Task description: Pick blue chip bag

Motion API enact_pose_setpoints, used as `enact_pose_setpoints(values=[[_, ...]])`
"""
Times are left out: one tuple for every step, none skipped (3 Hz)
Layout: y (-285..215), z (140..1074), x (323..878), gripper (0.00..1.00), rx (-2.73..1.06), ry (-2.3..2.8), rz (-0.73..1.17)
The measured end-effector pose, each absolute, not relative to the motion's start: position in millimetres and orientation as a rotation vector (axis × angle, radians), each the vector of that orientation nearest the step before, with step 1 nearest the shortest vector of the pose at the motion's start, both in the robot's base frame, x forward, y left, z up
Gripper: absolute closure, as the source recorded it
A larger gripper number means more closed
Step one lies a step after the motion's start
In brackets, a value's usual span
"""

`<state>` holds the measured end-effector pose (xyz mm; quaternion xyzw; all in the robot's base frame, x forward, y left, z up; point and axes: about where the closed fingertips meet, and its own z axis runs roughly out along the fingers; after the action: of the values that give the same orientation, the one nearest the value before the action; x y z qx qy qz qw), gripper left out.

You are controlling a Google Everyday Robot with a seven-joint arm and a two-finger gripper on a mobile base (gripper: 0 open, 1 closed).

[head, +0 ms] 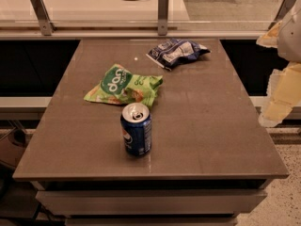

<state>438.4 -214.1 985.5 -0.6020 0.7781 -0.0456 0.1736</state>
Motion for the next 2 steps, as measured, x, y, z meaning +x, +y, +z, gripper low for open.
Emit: enact_pose_setpoints(values=[[-214.4,987.6,444.7,0.0,-1.689,2.191,-0.131],[-216.5,988.6,475.2,0.0,-1.627,2.156,-0.138]])
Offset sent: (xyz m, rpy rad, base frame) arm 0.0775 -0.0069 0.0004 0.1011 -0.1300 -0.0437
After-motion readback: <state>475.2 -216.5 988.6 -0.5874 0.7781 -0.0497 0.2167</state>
